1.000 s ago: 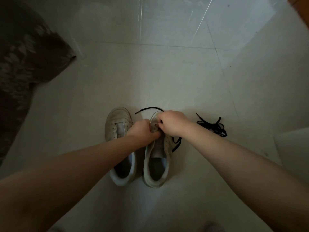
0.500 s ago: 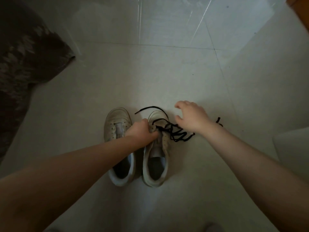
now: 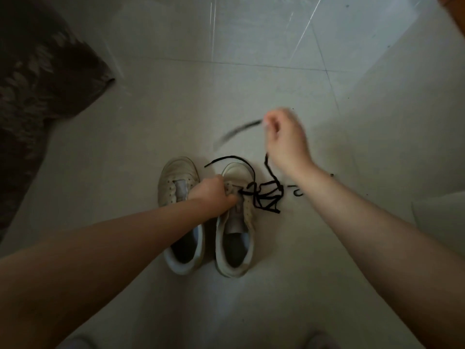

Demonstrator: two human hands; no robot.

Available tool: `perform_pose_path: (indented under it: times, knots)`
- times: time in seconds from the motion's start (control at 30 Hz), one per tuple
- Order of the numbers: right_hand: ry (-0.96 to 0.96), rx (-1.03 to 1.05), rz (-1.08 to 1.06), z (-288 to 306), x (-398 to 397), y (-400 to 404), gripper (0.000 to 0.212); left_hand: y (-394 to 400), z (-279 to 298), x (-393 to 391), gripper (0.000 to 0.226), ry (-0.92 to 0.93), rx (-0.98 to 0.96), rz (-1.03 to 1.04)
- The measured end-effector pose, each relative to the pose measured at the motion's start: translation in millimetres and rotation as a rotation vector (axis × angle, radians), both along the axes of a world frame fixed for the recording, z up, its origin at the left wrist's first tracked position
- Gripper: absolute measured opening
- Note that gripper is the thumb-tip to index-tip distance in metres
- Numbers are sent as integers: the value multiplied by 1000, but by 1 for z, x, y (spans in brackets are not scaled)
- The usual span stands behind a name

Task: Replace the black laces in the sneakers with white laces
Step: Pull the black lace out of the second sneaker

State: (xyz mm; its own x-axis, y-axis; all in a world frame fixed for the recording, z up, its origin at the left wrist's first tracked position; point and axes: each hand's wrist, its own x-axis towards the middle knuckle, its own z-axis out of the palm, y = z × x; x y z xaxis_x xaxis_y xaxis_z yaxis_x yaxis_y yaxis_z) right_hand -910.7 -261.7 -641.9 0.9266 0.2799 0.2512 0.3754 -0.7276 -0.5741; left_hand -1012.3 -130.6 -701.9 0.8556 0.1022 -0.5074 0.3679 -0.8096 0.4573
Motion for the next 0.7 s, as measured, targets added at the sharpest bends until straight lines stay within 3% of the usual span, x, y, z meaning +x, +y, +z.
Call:
perform_pose_path:
  times: [0.07, 0.2, 0.27, 0.33, 0.4, 0.53, 0.7]
  knots:
    - [100, -39, -135, 14, 22, -12, 17, 0, 0, -1, 38, -2, -1, 3]
    - [527, -563, 9, -8, 13, -21, 15, 0, -1, -3, 37, -5, -13, 21]
    - [478, -744, 133, -22, -10, -18, 37, 0, -1, -3, 38, -13, -7, 16]
    - [384, -721, 287, -32, -26, -15, 41, -1, -2, -3, 41, -32, 6, 19]
    - [429, -627, 371, -36, -35, -13, 30, -2, -3, -4, 42, -55, 20, 20]
    - [515, -636, 213, -42, -41, -14, 32, -3, -2, -5, 40, -117, 41, -1]
    - [652, -492, 200, -50, -43, -22, 12, -6, -1, -4, 28, -137, -8, -31]
